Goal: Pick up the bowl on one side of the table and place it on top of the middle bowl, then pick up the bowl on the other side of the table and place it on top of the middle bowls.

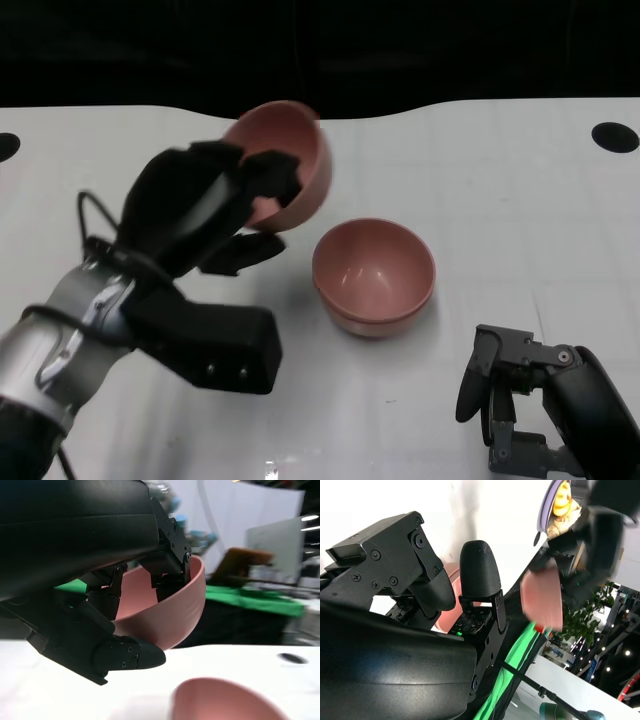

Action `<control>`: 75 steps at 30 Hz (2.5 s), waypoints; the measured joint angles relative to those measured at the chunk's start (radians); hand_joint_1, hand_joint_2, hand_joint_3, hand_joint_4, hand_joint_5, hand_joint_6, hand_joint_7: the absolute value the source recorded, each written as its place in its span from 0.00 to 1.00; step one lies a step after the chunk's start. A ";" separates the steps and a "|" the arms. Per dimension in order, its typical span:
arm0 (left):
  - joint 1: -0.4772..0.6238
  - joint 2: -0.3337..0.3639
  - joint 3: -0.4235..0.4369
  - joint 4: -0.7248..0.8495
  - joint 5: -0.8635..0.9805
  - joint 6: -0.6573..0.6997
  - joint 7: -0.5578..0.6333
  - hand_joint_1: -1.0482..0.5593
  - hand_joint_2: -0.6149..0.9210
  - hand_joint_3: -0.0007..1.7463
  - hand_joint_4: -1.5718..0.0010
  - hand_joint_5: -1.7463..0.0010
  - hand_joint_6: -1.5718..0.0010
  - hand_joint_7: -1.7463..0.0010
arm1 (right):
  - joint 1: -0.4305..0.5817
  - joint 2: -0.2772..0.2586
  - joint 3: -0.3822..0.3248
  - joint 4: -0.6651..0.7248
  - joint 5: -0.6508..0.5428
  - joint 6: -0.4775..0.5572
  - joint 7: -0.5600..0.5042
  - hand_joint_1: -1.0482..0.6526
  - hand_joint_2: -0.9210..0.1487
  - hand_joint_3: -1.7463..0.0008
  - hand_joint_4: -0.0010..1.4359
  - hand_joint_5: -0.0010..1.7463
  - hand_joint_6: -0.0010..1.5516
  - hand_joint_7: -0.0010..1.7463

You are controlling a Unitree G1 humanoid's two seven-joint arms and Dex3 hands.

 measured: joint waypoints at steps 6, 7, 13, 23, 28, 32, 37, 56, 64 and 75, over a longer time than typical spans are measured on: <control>-0.097 -0.060 -0.077 0.080 0.013 -0.053 -0.058 0.49 0.87 0.33 0.48 0.01 0.47 0.23 | 0.004 -0.001 -0.001 0.000 0.008 0.000 0.012 0.57 0.70 0.03 0.67 1.00 0.55 0.89; -0.113 -0.065 -0.091 0.101 0.023 -0.059 -0.064 0.48 0.87 0.32 0.48 0.01 0.47 0.20 | 0.004 -0.001 -0.002 0.000 0.009 0.000 0.014 0.57 0.70 0.03 0.67 1.00 0.55 0.89; -0.188 -0.084 -0.156 0.223 0.079 -0.109 -0.066 0.48 0.94 0.20 0.48 0.00 0.53 0.12 | 0.005 0.000 -0.003 0.000 0.008 0.001 0.016 0.57 0.70 0.03 0.67 1.00 0.55 0.89; -0.223 -0.087 -0.230 0.307 0.127 -0.151 -0.078 0.47 0.97 0.18 0.46 0.00 0.50 0.15 | 0.004 0.000 -0.003 0.000 0.003 0.001 0.016 0.58 0.69 0.03 0.67 1.00 0.55 0.89; -0.224 -0.088 -0.235 0.324 0.108 -0.170 -0.118 0.45 1.00 0.15 0.57 0.48 0.50 0.72 | 0.004 0.000 -0.003 0.000 0.000 0.001 0.016 0.57 0.70 0.03 0.68 1.00 0.55 0.89; -0.220 -0.081 -0.237 0.287 0.109 -0.121 -0.205 0.35 1.00 0.15 0.76 0.74 0.64 0.96 | 0.004 0.000 -0.003 0.000 -0.010 0.001 0.016 0.57 0.70 0.03 0.68 1.00 0.55 0.89; -0.182 -0.051 -0.239 0.160 0.189 -0.028 -0.216 0.25 1.00 0.20 0.91 0.80 0.77 1.00 | 0.007 0.000 -0.002 0.000 -0.010 0.001 0.016 0.57 0.70 0.03 0.67 1.00 0.55 0.89; 0.037 -0.001 -0.168 -0.123 0.213 0.131 -0.127 0.22 1.00 0.23 1.00 0.83 0.86 1.00 | 0.013 0.000 -0.013 -0.003 0.009 0.003 0.026 0.57 0.70 0.03 0.67 1.00 0.55 0.88; 0.286 -0.036 0.018 -0.275 -0.150 0.101 -0.142 0.29 1.00 0.20 1.00 0.81 0.89 0.99 | 0.015 0.001 -0.011 -0.003 0.008 0.006 0.027 0.57 0.69 0.03 0.66 1.00 0.55 0.88; 0.594 -0.172 0.146 -0.489 -0.537 0.166 -0.221 0.42 1.00 0.15 0.90 0.25 0.84 0.54 | 0.009 0.000 -0.011 -0.003 0.002 0.010 0.026 0.57 0.70 0.04 0.67 1.00 0.55 0.88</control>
